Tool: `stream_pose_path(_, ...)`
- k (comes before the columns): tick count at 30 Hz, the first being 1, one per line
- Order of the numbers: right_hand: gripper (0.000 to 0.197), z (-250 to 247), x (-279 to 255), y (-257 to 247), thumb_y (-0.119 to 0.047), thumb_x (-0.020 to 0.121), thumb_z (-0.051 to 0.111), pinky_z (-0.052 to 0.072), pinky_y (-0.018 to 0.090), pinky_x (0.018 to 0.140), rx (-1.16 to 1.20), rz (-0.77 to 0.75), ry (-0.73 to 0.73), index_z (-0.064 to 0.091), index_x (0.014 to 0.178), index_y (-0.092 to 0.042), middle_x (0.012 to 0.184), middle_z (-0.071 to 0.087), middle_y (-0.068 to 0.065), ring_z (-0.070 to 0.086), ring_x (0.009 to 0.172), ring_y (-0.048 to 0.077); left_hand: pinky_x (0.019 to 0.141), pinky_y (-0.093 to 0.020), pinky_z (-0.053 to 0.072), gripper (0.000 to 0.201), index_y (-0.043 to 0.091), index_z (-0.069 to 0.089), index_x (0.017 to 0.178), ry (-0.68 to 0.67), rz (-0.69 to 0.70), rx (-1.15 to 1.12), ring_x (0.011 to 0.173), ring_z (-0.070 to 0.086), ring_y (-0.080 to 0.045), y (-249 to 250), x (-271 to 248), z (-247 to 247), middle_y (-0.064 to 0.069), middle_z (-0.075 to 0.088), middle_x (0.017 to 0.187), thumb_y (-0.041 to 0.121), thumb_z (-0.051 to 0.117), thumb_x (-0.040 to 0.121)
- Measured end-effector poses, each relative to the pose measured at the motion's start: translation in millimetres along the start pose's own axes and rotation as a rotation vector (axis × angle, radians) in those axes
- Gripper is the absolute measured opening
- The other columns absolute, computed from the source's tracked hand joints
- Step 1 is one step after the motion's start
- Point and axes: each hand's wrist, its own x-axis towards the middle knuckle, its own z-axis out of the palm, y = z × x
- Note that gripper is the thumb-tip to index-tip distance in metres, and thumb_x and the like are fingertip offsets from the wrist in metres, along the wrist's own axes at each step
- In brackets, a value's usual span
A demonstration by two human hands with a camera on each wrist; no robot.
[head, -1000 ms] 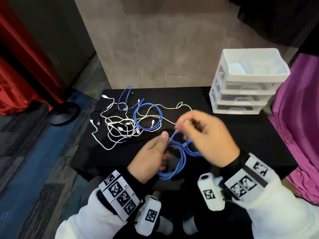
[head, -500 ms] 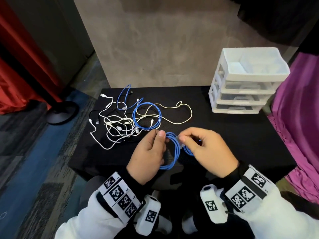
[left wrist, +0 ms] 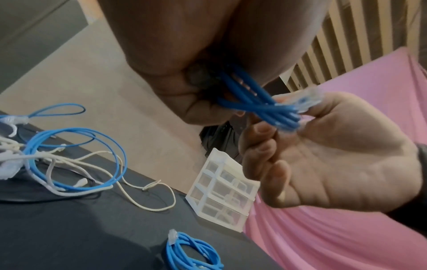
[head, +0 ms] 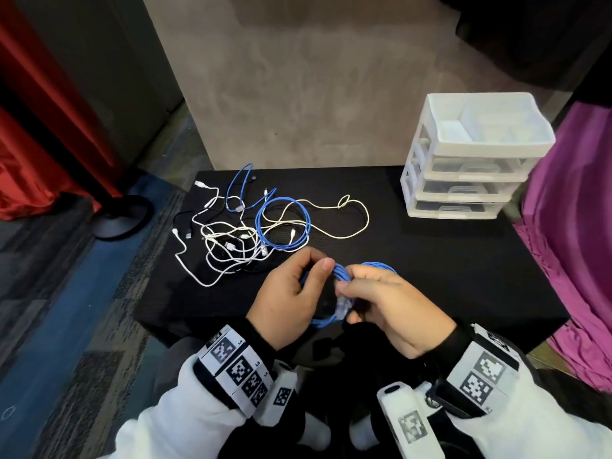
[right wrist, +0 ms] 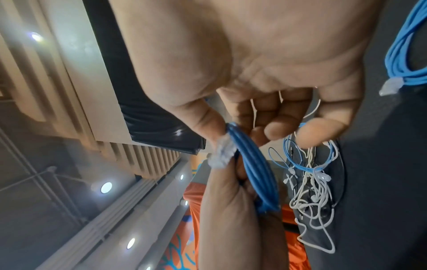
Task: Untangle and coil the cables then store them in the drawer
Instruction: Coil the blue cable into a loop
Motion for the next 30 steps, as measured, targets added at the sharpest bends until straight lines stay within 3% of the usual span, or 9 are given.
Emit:
stream_pose_path(5,0.033,6.6,-0.4,-4.4,-0.016,0.094,0.056,0.039,0.027,0.059,0.161,0.052,-0.05,0.051,0.062,-0.016,0.066,0.05,0.003,0.046,0.061,0.015,0.06,-0.017,0.044,0.014,0.007,0.06,0.096,-0.05,-0.05,-0.253,0.057,0.053,0.001,7.9,7.9,-1.2,0.016,0.06,0.063,0.02,0.057,0.101)
stream_pose_path(7,0.033,2.3,1.3,-1.5,-0.016,0.103,0.058,0.04,0.028,0.062,-0.014,-0.059,-0.022,0.056,0.07,-0.015,0.066,0.053,0.002,0.046,0.062,0.016,0.054,-0.016,0.042,0.013,0.004,0.058,0.096,-0.054,-0.075,-0.3,0.052,0.05,0.002,10.7,8.5,-4.1,0.015,0.058,0.058,0.016,0.056,0.102)
stream_pose_path(9,0.016,-0.3,1.7,1.4,-0.025,0.096,0.072,0.045,0.034,0.067,-0.203,-0.196,0.018,0.061,0.089,-0.014,0.069,0.056,0.002,0.049,0.065,0.02,0.051,-0.023,0.041,0.015,0.005,0.059,0.097,-0.045,-0.081,-0.306,0.05,0.046,-0.003,11.9,8.2,-7.8,0.013,0.055,0.059,0.018,0.056,0.102)
stream_pose_path(11,0.026,-6.6,4.5,4.4,-0.029,0.087,0.081,0.047,0.039,0.071,-0.267,-0.269,0.1,0.063,0.098,-0.015,0.071,0.058,0.001,0.051,0.067,0.021,0.047,-0.029,0.043,0.014,0.006,0.058,0.098,-0.046,-0.091,-0.32,0.049,0.043,-0.007,11.2,8.0,-8.6,0.012,0.052,0.06,0.02,0.056,0.102)
stream_pose_path(14,0.008,-9.9,0.8,0.9,-0.014,0.092,0.077,0.045,0.036,0.068,-0.341,-0.343,0.139,0.07,0.091,-0.011,0.069,0.054,0.016,0.047,0.064,0.02,0.046,-0.028,0.048,0.011,0.007,0.057,0.102,-0.078,-0.126,-0.375,0.049,0.041,-0.01,9.8,7.1,-8.1,0.004,0.048,0.062,0.018,0.057,0.102)
stream_pose_path(18,0.01,-11.0,-7.7,-2.9,-0.018,0.101,0.067,0.041,0.033,0.067,-0.436,-0.325,-0.013,0.076,0.097,-0.017,0.078,0.062,0.03,0.047,0.065,0.02,0.044,-0.023,0.039,0.022,0.006,0.055,0.106,-0.123,-0.155,-0.486,0.047,0.035,-0.006,3.7,9.2,-14.5,0.009,0.041,0.057,0.026,0.056,0.096)
stream_pose_path(23,0.016,-15.8,-4.6,4.1,-0.01,0.103,0.061,0.051,0.024,0.073,-0.205,-0.219,-0.08,0.073,0.112,-0.007,0.091,0.078,0.009,0.064,0.074,0.005,0.042,-0.022,0.033,0.024,0.006,0.056,0.104,-0.088,-0.169,-0.505,0.047,0.033,-0.006,-2.7,9.1,-9.0,0.009,0.04,0.055,0.029,0.058,0.099)
stream_pose_path(27,0.028,-12.4,4.3,13.6,-0.019,0.088,0.082,0.051,0.031,0.079,-0.328,-0.283,0.079,0.066,0.11,-0.018,0.083,0.065,0.003,0.056,0.076,0.012,0.048,-0.025,0.035,0.026,0.009,0.059,0.1,-0.008,-0.181,-0.423,0.05,0.04,-0.007,-10.2,9.2,5.2,0.009,0.049,0.06,0.035,0.062,0.097)
stream_pose_path(30,0.03,-13.9,10.5,17.7,-0.007,0.081,0.087,0.052,0.034,0.077,-0.297,-0.322,0.182,0.069,0.104,-0.011,0.078,0.065,0.001,0.055,0.073,0.014,0.045,-0.028,0.04,0.03,0.007,0.058,0.1,-0.01,-0.194,-0.447,0.048,0.039,-0.01,-11.6,7.7,10.5,0.005,0.046,0.058,0.036,0.062,0.096)
